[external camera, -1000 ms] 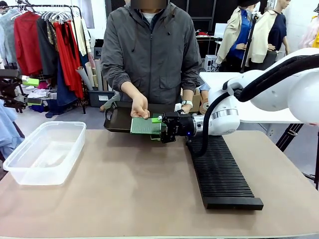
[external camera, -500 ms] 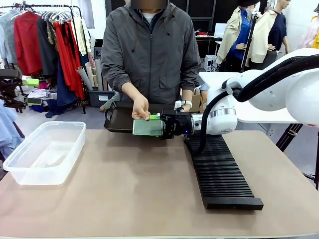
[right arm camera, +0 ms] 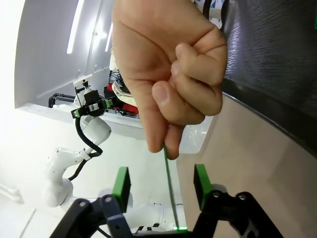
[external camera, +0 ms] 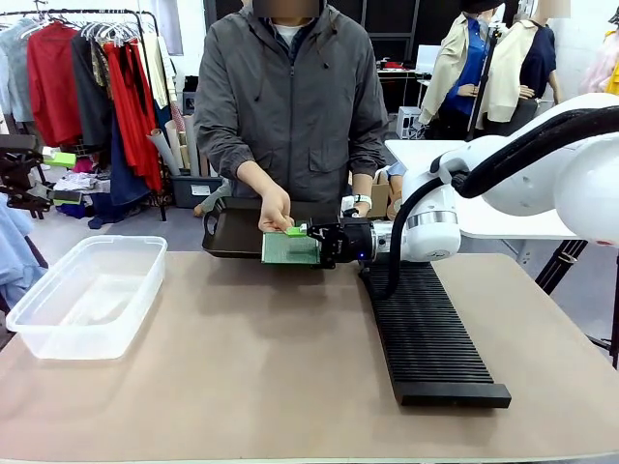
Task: Sort PCBs into racks and boxes based on the side picked up.
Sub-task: Pick up the Blank PCB handed by the Human.
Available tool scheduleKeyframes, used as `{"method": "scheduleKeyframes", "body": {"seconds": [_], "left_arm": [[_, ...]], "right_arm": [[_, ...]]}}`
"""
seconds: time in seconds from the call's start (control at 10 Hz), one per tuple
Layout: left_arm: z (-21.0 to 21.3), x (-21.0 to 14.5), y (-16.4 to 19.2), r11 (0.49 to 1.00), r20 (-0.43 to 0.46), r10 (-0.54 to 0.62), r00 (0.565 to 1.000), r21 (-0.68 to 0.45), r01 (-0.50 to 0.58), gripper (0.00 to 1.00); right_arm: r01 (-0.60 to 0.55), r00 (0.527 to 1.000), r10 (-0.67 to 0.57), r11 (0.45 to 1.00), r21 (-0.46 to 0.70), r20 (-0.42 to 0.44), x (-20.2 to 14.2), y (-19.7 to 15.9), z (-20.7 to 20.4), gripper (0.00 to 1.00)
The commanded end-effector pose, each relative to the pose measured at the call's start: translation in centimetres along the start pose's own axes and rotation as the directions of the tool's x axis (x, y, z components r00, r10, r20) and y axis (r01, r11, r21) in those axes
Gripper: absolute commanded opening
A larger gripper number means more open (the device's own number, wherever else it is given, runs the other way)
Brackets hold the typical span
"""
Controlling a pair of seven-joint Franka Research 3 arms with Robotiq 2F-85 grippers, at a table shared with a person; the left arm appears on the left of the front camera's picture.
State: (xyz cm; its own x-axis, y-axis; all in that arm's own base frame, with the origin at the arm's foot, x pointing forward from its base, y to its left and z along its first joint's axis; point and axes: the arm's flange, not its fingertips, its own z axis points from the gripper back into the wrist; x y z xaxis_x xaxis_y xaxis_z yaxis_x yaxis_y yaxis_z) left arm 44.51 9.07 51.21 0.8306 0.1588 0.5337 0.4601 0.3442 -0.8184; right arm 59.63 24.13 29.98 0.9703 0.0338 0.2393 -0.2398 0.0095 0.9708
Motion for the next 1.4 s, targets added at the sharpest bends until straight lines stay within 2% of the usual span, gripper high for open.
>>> {"method": "scheduleKeyframes", "body": {"seconds": [0.0, 0.3, 0.4, 0.9, 1.1, 1.2, 1.3], "left_arm": [[0.1, 0.0, -0.4, 1.0, -0.007, 0.011, 1.0, 0.01, -0.01, 1.0], [0.1, 0.0, -0.4, 1.0, -0.007, 0.011, 1.0, 0.01, -0.01, 1.0], [0.1, 0.0, -0.4, 1.0, -0.007, 0.011, 1.0, 0.01, -0.01, 1.0], [0.1, 0.0, -0.4, 1.0, -0.007, 0.011, 1.0, 0.01, -0.01, 1.0], [0.1, 0.0, -0.4, 1.0, -0.007, 0.011, 1.0, 0.01, -0.01, 1.0], [0.1, 0.0, -0.4, 1.0, -0.007, 0.011, 1.0, 0.01, -0.01, 1.0], [0.1, 0.0, -0.4, 1.0, -0.007, 0.011, 1.0, 0.01, -0.01, 1.0]], "right_arm": [[0.011, 0.999, -0.011, 1.0, -0.006, 0.051, -0.1, 0.1, -0.4, 0.39], [0.028, 0.997, -0.028, 1.0, -0.013, 0.072, 0.0, 0.0, 0.5, 0.05], [0.038, 0.996, -0.037, 0.999, -0.015, 0.08, 0.0, -0.1, 0.8, 0.0], [0.049, 0.995, -0.048, 0.999, -0.014, 0.086, 0.2, 0.0, 1.4, 0.0], [0.099, 0.995, -0.099, 0.995, -0.024, 0.034, 0.4, 0.1, 1.0, 0.0], [0.032, 0.998, -0.031, 0.999, -0.017, 0.051, 0.3, -0.6, 1.5, 0.0], [0.032, 0.998, -0.031, 0.999, -0.017, 0.051, 0.3, -0.6, 1.5, 0.0]]}}
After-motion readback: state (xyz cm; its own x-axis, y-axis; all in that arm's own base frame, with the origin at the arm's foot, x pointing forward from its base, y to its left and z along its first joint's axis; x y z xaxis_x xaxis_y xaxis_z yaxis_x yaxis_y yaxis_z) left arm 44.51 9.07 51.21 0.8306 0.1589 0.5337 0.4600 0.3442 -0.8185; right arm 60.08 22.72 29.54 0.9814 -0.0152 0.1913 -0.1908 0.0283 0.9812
